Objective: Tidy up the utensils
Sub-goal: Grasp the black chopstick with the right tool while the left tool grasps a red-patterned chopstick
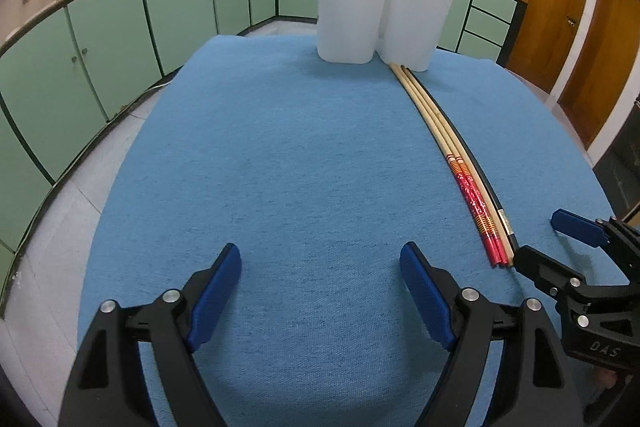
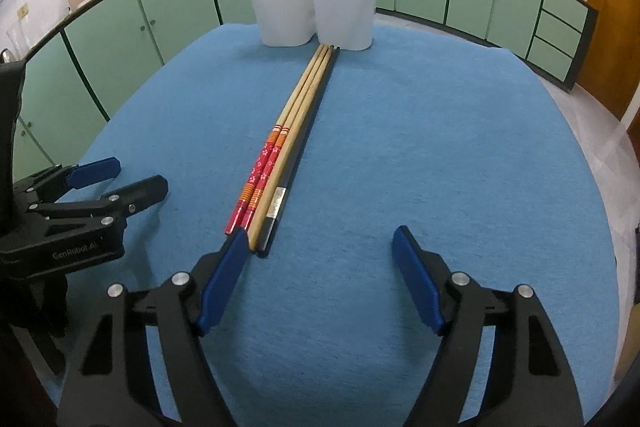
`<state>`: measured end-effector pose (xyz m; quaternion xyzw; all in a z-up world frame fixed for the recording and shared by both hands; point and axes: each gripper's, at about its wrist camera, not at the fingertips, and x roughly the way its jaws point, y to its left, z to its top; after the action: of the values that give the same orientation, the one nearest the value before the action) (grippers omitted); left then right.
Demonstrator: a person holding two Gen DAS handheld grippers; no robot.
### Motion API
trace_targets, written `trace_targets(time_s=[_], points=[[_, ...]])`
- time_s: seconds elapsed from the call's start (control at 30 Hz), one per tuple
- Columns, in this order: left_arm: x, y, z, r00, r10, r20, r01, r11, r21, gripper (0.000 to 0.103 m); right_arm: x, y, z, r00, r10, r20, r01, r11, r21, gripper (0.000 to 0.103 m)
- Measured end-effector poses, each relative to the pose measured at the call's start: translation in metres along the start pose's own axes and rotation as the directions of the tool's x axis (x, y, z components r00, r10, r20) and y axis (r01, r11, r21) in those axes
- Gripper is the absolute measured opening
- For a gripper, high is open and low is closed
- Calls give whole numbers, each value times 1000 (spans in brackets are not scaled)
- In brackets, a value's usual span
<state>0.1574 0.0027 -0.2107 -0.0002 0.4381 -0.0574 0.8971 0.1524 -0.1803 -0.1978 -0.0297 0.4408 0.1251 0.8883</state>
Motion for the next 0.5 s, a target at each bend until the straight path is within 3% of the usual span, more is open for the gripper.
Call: trace_targets(time_s=[0.23, 0.33, 0.5], points=[[1, -3, 0, 1000, -5, -1, 5, 1000, -1, 82, -3, -7, 0, 997, -78, 1, 78, 997, -13, 71], [1, -1, 1, 1000, -5, -1, 5, 1000, 1, 82, -8, -9, -3, 999, -48, 5, 48, 999, 0, 66], [2, -1, 2, 1000, -8, 0, 8, 1000, -2, 82, -7, 1, -10, 1000, -2, -4, 1, 1000, -7, 47]])
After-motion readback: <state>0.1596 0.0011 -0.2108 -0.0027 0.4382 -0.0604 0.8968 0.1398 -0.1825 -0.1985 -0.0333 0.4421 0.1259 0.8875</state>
